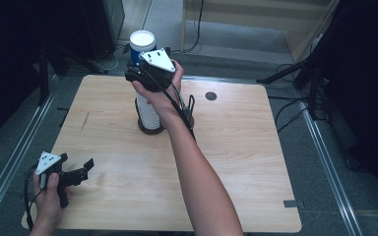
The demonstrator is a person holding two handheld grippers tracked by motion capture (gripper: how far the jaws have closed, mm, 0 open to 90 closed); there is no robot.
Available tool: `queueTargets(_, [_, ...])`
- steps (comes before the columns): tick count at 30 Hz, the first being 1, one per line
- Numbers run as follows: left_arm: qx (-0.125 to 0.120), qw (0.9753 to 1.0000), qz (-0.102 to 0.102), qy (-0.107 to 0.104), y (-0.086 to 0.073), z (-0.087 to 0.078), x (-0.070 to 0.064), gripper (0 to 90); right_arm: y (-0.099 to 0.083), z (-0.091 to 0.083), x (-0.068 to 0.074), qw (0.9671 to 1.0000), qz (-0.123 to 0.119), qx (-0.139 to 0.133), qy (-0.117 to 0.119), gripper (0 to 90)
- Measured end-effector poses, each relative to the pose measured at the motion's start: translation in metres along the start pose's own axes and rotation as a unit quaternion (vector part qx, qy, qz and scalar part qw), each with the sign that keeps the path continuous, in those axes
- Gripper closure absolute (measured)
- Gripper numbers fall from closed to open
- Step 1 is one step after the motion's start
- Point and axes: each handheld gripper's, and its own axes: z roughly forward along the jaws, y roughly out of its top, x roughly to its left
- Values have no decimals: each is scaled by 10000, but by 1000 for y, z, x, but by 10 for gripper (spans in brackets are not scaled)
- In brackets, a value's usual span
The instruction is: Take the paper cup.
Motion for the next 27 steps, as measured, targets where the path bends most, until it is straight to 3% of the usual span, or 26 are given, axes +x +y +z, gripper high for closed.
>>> queueTargets(15, [-55,10000,-10,-11,0,0,0,0,35,-7,2,9997,5,-249,-40,185])
queueTargets(27, [-73,10000,-10,-9,0,0,0,0,51,-17,-4,9993,36,-377,-45,184])
